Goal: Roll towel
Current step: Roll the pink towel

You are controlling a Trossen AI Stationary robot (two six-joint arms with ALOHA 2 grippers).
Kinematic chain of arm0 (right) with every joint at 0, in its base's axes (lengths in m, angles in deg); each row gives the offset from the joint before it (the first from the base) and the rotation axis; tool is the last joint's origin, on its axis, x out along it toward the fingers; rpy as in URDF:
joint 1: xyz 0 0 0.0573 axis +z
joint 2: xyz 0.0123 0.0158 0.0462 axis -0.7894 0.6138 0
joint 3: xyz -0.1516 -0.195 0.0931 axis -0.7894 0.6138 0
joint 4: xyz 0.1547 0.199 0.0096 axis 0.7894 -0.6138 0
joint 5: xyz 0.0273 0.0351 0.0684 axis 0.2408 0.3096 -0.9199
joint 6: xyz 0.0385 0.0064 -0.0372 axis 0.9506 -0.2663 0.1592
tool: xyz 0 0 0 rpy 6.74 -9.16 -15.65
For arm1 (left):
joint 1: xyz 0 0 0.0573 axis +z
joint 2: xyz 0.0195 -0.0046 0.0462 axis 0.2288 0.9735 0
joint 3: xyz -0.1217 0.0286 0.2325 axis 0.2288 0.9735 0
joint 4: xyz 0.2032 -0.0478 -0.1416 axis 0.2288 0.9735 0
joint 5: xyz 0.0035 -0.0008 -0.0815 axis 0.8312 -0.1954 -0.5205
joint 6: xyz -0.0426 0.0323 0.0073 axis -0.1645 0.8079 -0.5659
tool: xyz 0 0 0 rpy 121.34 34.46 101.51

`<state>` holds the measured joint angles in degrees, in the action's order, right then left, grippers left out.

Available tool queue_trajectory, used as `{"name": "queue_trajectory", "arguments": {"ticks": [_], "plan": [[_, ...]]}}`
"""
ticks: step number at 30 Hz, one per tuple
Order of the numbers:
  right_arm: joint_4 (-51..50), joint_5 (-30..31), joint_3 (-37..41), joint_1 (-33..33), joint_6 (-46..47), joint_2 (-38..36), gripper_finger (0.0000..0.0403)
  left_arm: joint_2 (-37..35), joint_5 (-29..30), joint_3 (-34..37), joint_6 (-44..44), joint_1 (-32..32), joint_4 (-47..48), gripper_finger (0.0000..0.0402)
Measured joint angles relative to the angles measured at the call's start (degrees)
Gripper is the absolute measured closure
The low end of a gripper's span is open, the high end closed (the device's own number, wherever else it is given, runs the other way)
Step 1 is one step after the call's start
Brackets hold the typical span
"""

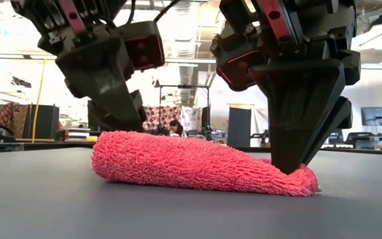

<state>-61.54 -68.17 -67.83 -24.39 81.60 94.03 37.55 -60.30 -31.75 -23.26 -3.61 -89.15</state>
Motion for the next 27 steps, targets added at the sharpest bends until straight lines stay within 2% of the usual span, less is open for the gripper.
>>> {"name": "queue_trajectory", "arguments": {"ticks": [5, 7, 13, 21, 24, 27], "plan": [[0.0, 0.0, 0.0, 0.0, 0.17, 0.0, 0.0347, 0.0, -3.53, -0.01, 1.93, -0.02, -0.72, 0.0258], [0.1, 0.18, 0.0, 0.0, 0.28, 0.0, 0.0347, 0.01, -2.93, -0.01, 1.73, -0.02, 1.2, 0.0258], [0.5, 0.39, 0.0, 0.0, 0.42, 0.0, 0.0347, 0.2, 3.74, 0.0, 1.46, -0.02, 3.57, 0.0258], [0.48, 0.55, 0.0, 0.0, 0.44, 0.0, 0.0347, 0.2, -2.88, -0.02, 2.97, -0.04, 1.34, 0.0258], [0.5, 0.55, 0.0, 0.0, 0.44, 0.0, 0.0347, 0.2, -2.65, 0.0, 2.99, -0.04, 2.14, 0.0258], [0.57, 0.55, 0.0, 0.0, 0.44, 0.0, 0.0347, 0.2, 0.4, -0.01, 3.02, 0.25, 2.8, 0.0258]]}}
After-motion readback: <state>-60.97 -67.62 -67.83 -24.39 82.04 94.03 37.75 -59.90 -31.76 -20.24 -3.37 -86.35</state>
